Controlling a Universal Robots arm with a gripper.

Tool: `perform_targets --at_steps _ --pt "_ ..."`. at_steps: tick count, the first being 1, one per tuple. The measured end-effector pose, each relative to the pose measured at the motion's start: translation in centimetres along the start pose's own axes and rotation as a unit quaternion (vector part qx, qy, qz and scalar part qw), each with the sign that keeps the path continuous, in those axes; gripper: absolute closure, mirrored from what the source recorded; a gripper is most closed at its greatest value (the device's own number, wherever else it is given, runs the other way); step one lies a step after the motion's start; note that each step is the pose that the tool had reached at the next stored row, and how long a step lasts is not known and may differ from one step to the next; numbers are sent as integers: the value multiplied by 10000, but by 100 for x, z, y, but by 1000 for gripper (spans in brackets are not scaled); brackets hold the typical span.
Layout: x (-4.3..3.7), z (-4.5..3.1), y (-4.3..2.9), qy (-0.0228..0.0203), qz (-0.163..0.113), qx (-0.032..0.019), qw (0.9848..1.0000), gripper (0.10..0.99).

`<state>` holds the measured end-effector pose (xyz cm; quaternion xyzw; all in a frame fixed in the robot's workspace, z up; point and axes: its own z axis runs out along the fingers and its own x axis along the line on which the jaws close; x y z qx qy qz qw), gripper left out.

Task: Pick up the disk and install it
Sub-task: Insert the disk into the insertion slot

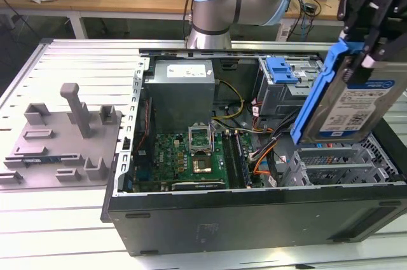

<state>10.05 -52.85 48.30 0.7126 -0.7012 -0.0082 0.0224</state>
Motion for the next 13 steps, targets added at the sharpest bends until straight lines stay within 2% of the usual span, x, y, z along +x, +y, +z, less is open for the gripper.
perform_targets --at_steps 6,13 --pt "3 -7 -159 0 0 14 10000 722" --pt "3 -6 -168 0 3 15 10000 722"
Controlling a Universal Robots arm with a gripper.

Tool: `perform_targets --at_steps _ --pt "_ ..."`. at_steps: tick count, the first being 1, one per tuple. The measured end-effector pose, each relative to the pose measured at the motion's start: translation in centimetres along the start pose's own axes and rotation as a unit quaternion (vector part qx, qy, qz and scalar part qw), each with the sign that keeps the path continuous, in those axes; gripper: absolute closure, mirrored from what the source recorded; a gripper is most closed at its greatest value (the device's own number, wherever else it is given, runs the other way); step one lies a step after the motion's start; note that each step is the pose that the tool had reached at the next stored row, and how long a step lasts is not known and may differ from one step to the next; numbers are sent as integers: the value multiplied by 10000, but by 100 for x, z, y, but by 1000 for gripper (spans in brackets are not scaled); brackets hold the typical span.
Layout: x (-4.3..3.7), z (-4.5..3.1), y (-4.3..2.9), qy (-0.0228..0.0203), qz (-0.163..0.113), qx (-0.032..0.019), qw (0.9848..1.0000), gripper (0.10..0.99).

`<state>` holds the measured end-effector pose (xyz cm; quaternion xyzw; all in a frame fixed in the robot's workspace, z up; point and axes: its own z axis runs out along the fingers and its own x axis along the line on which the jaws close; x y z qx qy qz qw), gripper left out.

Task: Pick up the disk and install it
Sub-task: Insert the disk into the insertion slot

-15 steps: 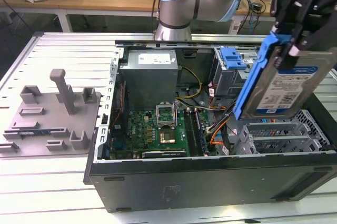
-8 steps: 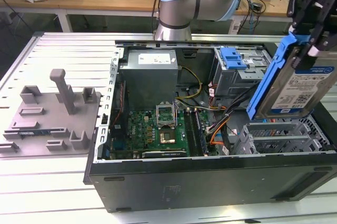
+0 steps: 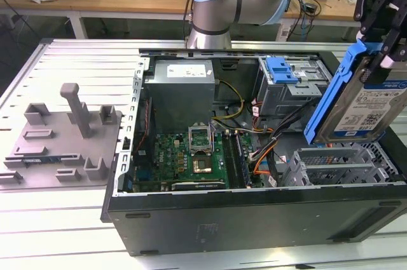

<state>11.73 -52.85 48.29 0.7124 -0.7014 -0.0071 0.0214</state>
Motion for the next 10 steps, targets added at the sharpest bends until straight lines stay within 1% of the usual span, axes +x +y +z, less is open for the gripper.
perform_targets --at_steps 10 --pt "1 7 0 0 0 0 10000 722"
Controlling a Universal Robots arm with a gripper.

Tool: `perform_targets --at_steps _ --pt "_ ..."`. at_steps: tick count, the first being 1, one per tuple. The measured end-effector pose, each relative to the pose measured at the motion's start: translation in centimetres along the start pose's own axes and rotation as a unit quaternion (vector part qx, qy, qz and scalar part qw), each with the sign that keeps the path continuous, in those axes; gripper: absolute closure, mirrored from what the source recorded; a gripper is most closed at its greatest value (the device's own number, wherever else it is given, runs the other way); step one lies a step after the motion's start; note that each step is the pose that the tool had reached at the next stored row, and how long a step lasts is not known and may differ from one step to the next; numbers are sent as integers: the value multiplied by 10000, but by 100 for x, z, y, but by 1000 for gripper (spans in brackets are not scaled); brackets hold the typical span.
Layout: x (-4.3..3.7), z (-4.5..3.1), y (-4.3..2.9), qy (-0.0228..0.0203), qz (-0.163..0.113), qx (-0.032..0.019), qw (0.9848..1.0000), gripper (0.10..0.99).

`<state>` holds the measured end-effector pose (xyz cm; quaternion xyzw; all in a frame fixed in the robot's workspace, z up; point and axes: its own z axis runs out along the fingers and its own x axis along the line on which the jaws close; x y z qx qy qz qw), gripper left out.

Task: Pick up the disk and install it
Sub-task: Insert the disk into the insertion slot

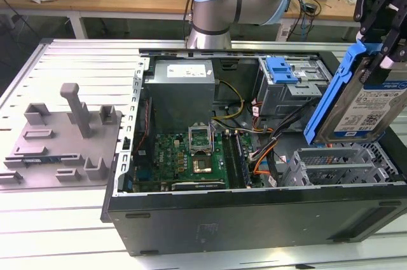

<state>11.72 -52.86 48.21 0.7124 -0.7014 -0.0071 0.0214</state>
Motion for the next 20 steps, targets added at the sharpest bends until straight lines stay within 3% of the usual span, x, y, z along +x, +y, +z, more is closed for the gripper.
perform_targets --at_steps 20 --pt "61 111 14 0 1 8 10000 722"
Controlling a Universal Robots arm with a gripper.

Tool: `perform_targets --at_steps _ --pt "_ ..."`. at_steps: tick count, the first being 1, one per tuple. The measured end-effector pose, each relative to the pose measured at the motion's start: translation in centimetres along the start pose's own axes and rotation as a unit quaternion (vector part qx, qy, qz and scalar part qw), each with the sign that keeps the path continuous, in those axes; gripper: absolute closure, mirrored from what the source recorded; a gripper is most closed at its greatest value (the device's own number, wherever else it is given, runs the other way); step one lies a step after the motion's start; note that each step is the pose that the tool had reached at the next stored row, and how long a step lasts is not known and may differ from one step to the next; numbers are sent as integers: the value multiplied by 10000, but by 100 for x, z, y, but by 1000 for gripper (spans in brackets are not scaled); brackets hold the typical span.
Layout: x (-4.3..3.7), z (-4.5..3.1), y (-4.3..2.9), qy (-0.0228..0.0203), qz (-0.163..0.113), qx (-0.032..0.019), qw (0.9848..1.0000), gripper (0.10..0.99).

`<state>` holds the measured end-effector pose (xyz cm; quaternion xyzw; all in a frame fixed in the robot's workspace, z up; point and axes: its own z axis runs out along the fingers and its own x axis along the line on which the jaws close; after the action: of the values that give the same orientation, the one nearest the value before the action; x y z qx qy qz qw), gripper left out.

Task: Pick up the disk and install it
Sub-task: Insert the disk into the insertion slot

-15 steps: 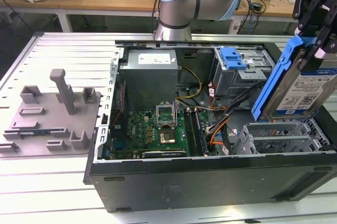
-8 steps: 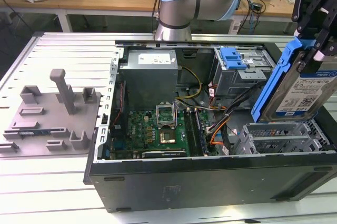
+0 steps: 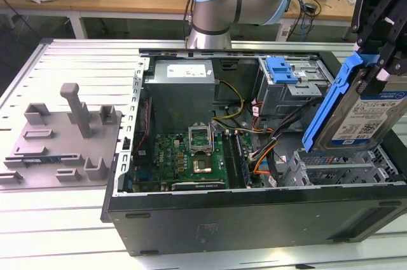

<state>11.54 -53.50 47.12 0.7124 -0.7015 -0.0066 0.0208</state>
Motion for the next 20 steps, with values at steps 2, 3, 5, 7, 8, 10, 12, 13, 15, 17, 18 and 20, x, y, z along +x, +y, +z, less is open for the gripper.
perform_targets --at_steps 2,3,5,7,8,10,12,13,15,17,18,20 --pt "0 8 0 0 0 0 10000 722" --pt "0 12 0 0 0 0 10000 722" --pt "0 20 -1 0 0 0 10000 722" --pt "-1 27 -1 0 0 0 10000 722" --pt "-1 31 -1 0 0 0 10000 722" --pt "-1 44 -2 0 0 0 10000 722" --pt "-1 59 -2 0 0 0 10000 722" --pt "-1 63 -2 0 0 0 10000 722" --pt "-1 71 -3 0 0 0 10000 722" --pt "-1 79 -3 0 1 0 10000 722" --pt "-1 84 -4 0 2 0 10000 722" --pt "1 91 -14 0 4 0 10000 722"
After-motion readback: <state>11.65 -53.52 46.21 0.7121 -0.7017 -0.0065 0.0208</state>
